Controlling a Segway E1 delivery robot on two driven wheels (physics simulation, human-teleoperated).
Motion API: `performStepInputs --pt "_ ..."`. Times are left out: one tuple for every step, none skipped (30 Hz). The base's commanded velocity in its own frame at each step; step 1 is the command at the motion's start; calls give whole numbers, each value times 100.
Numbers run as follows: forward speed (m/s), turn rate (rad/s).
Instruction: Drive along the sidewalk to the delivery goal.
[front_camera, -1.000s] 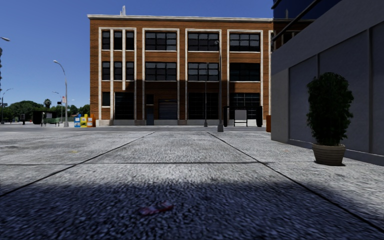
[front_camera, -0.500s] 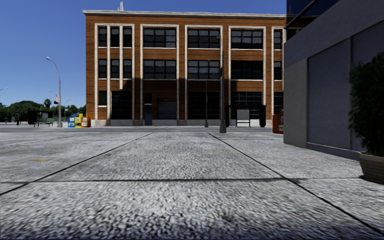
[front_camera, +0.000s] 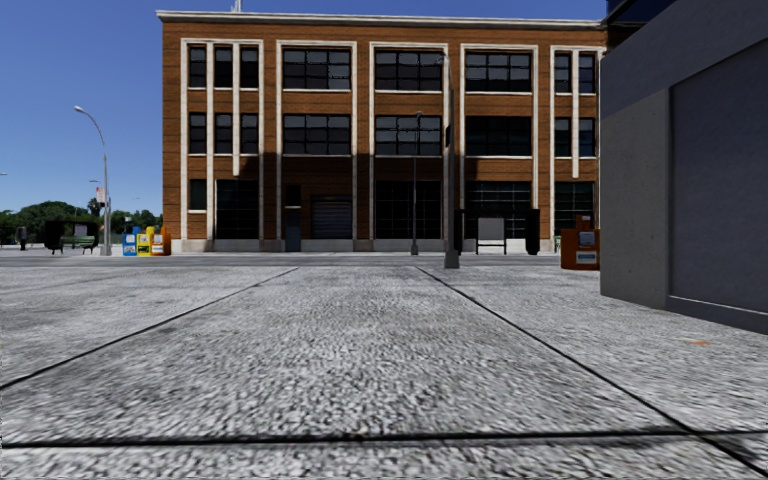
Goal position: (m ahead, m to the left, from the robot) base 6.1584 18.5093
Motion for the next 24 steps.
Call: performStepInputs --pt "200 0" --pt "200 0" --pt "200 0" --pt "200 0" --pt "200 0" --pt "200 0" --pt "200 0" --pt "200 0" --pt "200 0" --pt "200 0" --pt "200 0" --pt "200 0" --pt "200 0" --pt "200 0" --pt "200 0" --pt "200 0" --pt "200 0" --pt "200 0" --pt "200 0" --pt "200 0" --pt "200 0" --pt "200 0" --pt "200 0" --pt "200 0"
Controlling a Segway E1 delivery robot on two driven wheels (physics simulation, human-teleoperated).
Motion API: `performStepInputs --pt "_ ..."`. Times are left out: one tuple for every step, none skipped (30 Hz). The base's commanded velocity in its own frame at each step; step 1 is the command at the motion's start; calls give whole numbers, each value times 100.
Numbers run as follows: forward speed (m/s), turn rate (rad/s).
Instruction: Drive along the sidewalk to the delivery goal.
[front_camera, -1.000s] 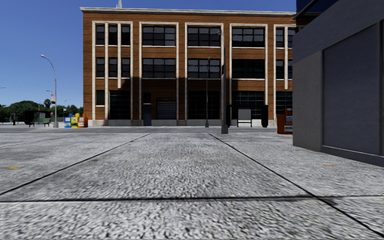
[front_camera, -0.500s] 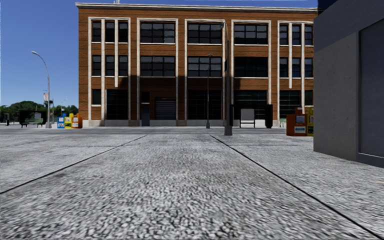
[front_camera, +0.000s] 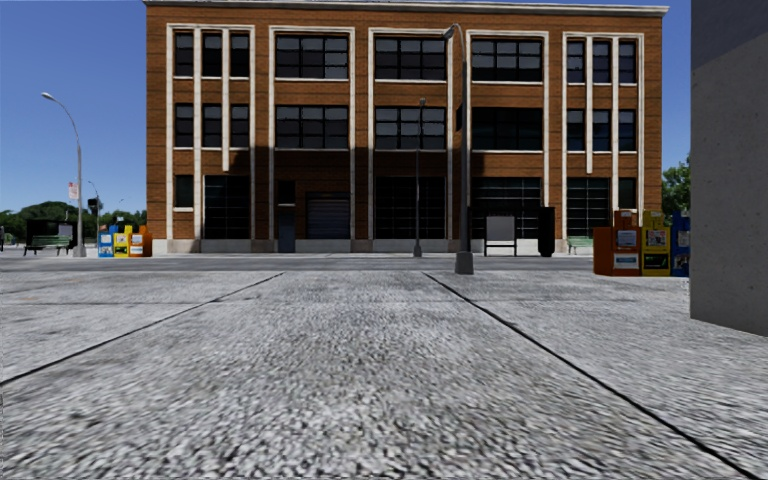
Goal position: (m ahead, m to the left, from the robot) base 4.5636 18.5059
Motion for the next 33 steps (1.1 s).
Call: performStepInputs --pt "200 0" --pt "200 0" --pt "200 0" --pt "200 0" --pt "200 0" --pt "200 0" --pt "200 0" --pt "200 0" --pt "200 0" --pt "200 0" --pt "200 0" --pt "200 0" --pt "200 0" --pt "200 0" --pt "200 0" --pt "200 0" --pt "200 0" --pt "200 0" --pt "200 0" --pt "200 0" --pt "200 0" --pt "200 0" --pt "200 0" --pt "200 0" --pt "200 0" --pt "200 0" --pt "200 0" --pt "200 0" --pt "200 0" --pt "200 0" --pt "200 2" --pt "200 5" --pt "200 5"
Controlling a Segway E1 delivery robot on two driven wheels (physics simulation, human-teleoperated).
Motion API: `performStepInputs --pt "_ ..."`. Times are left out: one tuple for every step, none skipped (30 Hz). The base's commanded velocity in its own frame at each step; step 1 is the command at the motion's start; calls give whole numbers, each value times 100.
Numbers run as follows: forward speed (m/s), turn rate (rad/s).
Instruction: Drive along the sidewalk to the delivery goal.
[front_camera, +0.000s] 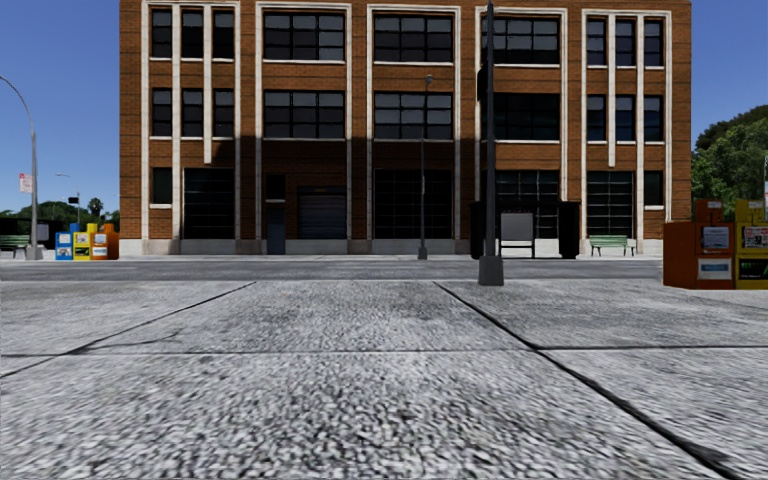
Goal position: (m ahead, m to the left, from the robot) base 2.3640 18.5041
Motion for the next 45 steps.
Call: performStepInputs --pt "200 10" --pt "200 15" --pt "200 19" --pt "200 25" --pt "200 25" --pt "200 32" --pt "200 45" --pt "200 58" --pt "200 70" --pt "200 70" --pt "200 75" --pt "200 78" --pt "200 79" --pt "200 79" --pt "200 79" --pt "200 79" --pt "200 79" --pt "200 79" --pt "200 79" --pt "200 79" --pt "200 79" --pt "200 80" --pt "200 80" --pt "200 80" --pt "200 80" --pt "200 80" --pt "200 80" --pt "200 80" --pt "200 80" --pt "200 80" --pt "200 80" --pt "200 80" --pt "200 80" --pt "200 80" --pt "200 80" --pt "200 80" --pt "200 80" --pt "200 80" --pt "200 80" --pt "200 80" --pt "200 80" --pt "200 80" --pt "200 80" --pt "200 80" --pt "200 80"
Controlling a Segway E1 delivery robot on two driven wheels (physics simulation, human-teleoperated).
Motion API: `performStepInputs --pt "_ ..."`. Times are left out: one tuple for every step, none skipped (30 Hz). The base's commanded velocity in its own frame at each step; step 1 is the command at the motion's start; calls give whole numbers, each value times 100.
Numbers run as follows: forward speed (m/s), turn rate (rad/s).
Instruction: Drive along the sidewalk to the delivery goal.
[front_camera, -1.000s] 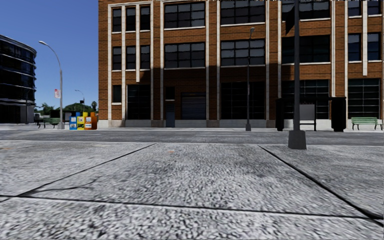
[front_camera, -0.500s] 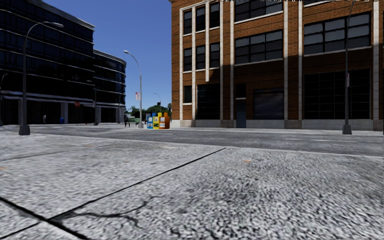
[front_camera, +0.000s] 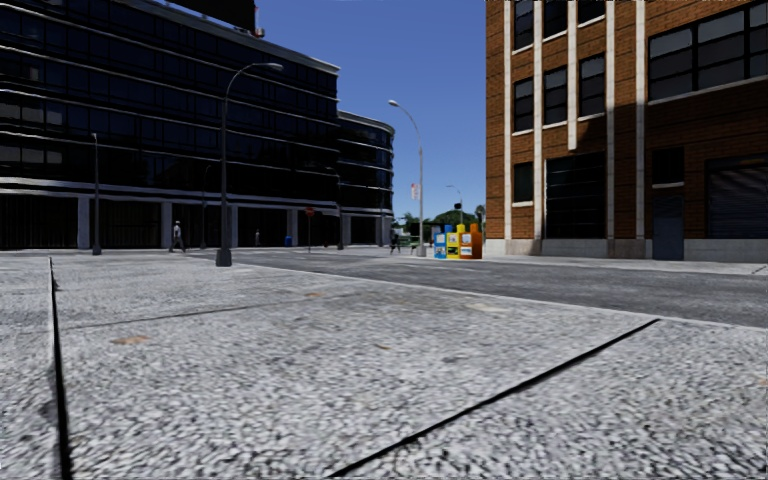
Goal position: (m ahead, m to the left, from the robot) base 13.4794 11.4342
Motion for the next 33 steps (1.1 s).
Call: performStepInputs --pt "200 80" --pt "200 80" --pt "200 80" --pt "200 80" --pt "200 80" --pt "200 80" --pt "200 80" --pt "200 80" --pt "200 80" --pt "200 80" --pt "200 80" --pt "200 80" --pt "200 80" --pt "200 80" --pt "200 80" --pt "200 80" --pt "200 80" --pt "200 80" --pt "200 80" --pt "200 80" --pt "200 80" --pt "200 80" --pt "200 80" --pt "200 80" --pt "200 80" --pt "200 80" --pt "200 80" --pt "200 80" --pt "200 68" --pt "200 0" --pt "200 0" --pt "200 0" --pt "200 0"
